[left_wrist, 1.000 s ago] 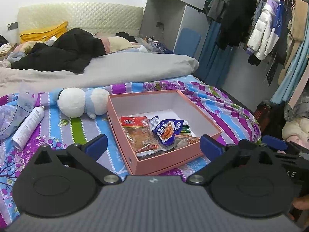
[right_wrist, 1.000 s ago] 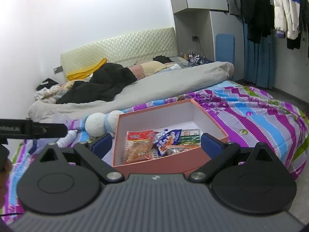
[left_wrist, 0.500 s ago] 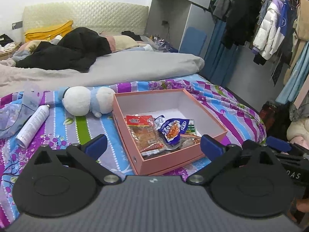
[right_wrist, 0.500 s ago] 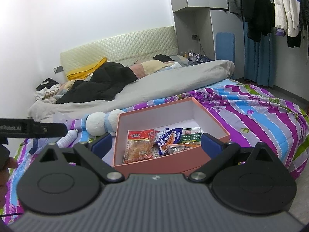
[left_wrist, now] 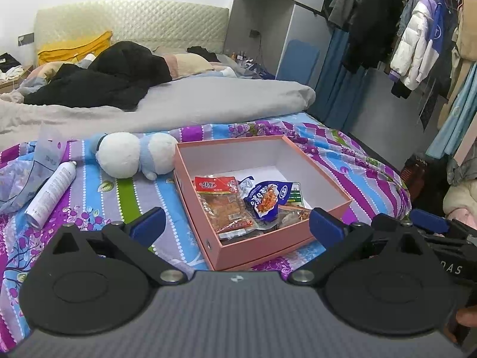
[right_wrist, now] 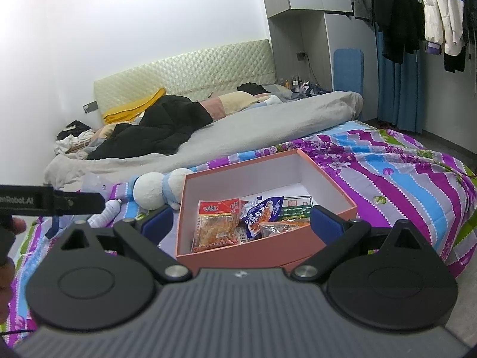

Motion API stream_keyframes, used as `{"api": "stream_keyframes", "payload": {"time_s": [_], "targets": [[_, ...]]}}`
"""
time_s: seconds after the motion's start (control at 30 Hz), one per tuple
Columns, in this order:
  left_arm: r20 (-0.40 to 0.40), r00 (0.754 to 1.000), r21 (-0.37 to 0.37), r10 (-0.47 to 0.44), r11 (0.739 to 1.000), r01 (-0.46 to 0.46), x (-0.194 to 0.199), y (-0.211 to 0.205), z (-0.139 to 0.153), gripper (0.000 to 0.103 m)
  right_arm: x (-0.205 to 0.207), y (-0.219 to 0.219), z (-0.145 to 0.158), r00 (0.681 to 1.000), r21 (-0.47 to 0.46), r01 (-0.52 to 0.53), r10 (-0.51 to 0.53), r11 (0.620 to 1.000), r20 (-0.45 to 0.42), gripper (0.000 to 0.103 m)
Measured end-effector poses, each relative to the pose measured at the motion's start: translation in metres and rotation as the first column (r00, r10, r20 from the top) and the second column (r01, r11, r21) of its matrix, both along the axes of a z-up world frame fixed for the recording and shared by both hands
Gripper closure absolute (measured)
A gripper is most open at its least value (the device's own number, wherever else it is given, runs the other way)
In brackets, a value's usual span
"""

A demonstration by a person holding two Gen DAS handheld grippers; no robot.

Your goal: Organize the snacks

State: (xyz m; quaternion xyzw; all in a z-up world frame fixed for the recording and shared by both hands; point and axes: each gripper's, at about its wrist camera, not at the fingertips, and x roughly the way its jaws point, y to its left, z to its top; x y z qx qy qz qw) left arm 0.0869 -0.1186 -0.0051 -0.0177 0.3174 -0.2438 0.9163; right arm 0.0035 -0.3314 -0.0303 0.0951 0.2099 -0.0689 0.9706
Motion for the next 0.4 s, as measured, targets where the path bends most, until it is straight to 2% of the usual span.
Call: {"api": "stream_keyframes", "payload": {"time_s": [0.4], "targets": [[0.001, 1.0, 0.003, -0.01, 1.0, 0.01, -0.0022, -0.0007, 0.0, 0.0, -0.002, -0.0016, -0.0002, 1.0, 0.003, 0.003, -0.003, 1.0, 0.009, 0.003]]}}
